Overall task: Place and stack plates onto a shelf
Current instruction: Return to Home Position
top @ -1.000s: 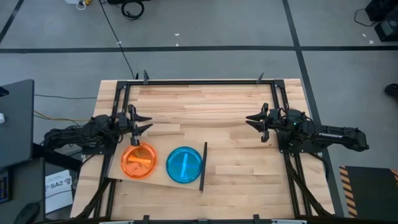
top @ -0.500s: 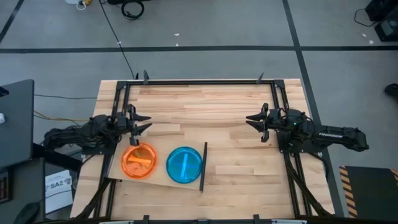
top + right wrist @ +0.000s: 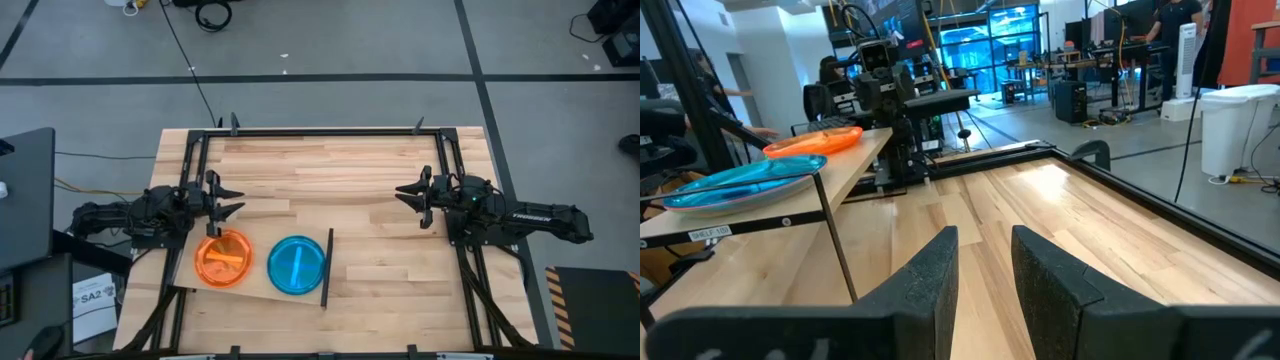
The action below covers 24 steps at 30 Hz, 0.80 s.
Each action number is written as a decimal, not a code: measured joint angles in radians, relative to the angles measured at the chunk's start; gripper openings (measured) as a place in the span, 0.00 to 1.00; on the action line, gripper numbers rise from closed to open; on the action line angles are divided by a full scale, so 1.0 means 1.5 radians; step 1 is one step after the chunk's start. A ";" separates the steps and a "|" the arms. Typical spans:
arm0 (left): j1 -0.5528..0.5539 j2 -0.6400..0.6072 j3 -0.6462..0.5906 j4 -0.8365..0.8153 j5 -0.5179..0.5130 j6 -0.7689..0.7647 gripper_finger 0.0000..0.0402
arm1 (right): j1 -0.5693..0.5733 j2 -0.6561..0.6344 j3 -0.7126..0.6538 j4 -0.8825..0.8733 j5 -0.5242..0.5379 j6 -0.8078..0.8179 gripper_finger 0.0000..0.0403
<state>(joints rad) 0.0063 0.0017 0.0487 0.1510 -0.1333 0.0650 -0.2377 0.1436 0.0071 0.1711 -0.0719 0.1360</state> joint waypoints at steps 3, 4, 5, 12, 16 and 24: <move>0.000 0.000 -0.005 -0.018 -0.001 0.008 0.32 | 0.000 0.000 0.000 0.000 0.000 0.000 0.26; 0.001 -0.001 -0.012 -0.015 -0.002 0.015 0.32 | 0.000 0.000 0.000 0.000 0.000 0.000 0.26; 0.001 -0.001 -0.019 -0.010 -0.002 0.019 0.32 | 0.000 0.000 0.000 0.000 0.000 0.000 0.26; 0.001 -0.001 -0.020 -0.021 -0.002 0.020 0.32 | 0.000 0.000 0.000 0.000 0.000 0.000 0.26; 0.001 -0.001 -0.020 -0.029 -0.002 0.001 0.32 | 0.000 0.000 0.000 0.000 0.000 0.000 0.26; 0.000 -0.001 -0.020 -0.028 -0.002 -0.001 0.32 | 0.000 0.000 0.000 0.000 0.000 0.000 0.26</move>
<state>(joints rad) 0.0067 -0.0002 0.0193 0.1097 -0.1360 0.0639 -0.2375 0.1436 0.0071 0.1711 -0.0723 0.1360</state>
